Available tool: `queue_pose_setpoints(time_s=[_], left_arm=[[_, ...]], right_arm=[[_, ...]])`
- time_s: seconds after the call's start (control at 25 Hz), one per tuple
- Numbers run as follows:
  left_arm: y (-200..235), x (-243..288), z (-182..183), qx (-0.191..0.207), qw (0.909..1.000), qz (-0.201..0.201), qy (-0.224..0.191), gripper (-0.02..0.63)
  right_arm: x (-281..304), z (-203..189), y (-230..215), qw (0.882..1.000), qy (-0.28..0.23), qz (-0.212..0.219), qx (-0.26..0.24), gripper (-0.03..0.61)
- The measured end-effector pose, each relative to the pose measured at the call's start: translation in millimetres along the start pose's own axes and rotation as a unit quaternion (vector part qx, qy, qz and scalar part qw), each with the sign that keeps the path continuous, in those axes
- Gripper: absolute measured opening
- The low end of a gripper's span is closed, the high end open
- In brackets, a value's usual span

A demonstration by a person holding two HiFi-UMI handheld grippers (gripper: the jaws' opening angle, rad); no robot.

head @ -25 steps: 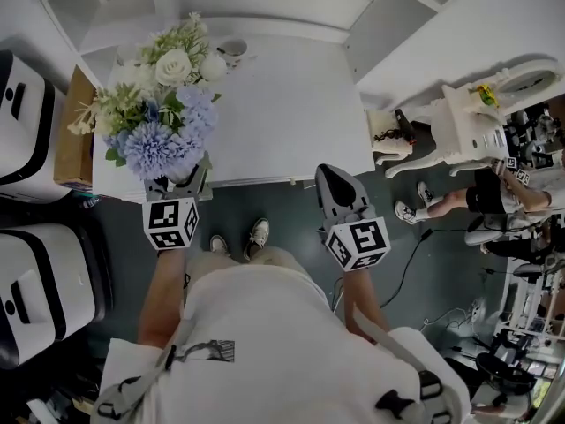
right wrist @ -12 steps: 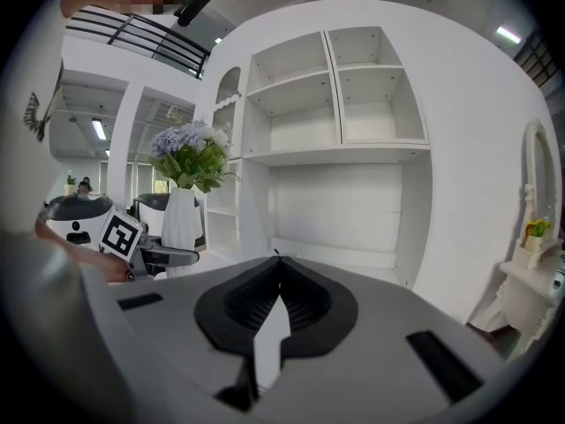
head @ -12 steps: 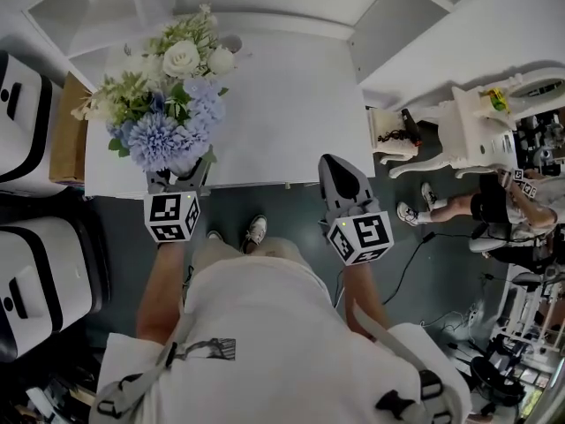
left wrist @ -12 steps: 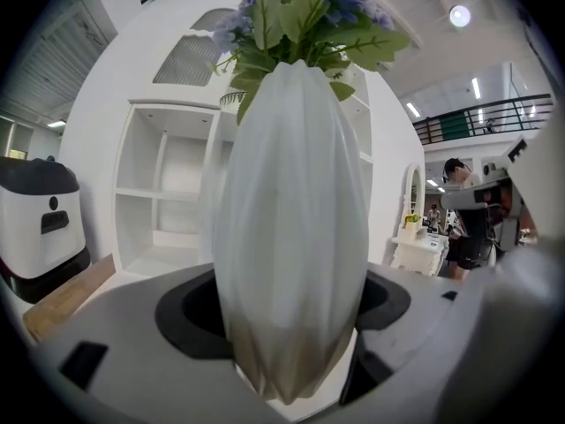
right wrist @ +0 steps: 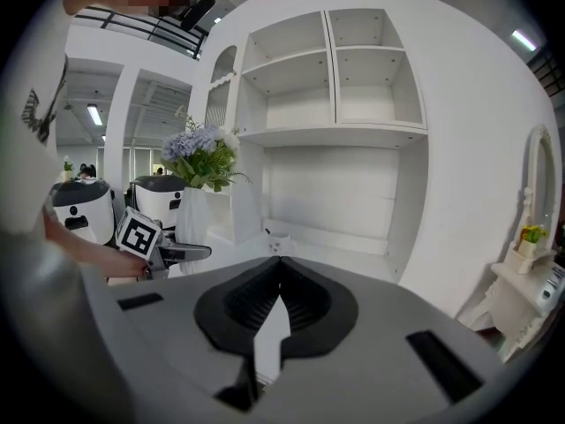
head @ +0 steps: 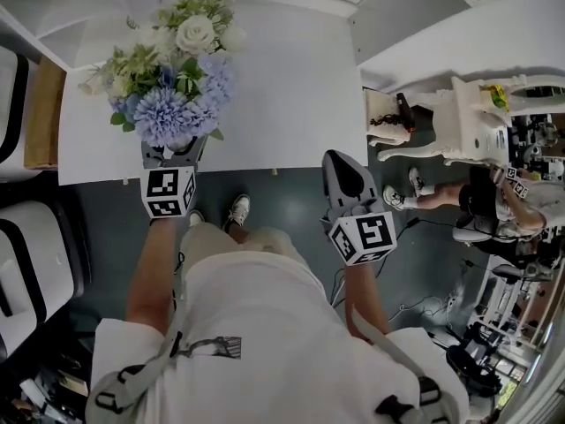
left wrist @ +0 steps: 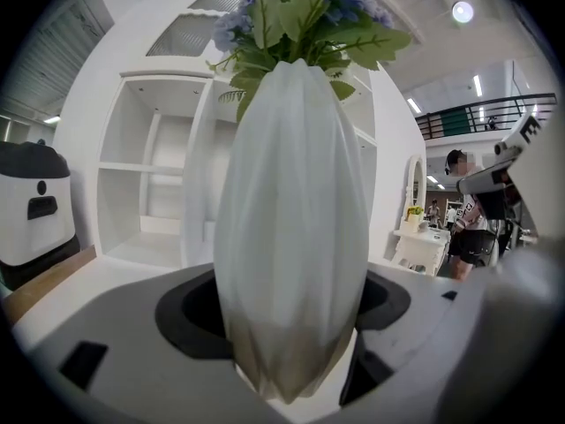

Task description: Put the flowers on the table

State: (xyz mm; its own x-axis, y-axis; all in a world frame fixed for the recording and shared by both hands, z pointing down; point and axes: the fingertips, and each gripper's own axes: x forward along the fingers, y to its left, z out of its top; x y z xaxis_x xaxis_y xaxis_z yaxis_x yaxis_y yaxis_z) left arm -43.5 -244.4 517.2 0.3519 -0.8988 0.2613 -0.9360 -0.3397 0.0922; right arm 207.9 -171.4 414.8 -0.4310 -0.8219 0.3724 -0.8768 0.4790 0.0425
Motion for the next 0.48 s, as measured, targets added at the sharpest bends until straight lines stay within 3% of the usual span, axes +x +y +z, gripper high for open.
queue_pose_setpoints(time_s=[0.48], left_arm=[[19.1,18.0,-37.3,-0.001,0.9999,-0.003,0.014,0.37]], right_arm=[[17.4,-1.4,38.7,0.999,0.02,0.027,-0.027,0.009]])
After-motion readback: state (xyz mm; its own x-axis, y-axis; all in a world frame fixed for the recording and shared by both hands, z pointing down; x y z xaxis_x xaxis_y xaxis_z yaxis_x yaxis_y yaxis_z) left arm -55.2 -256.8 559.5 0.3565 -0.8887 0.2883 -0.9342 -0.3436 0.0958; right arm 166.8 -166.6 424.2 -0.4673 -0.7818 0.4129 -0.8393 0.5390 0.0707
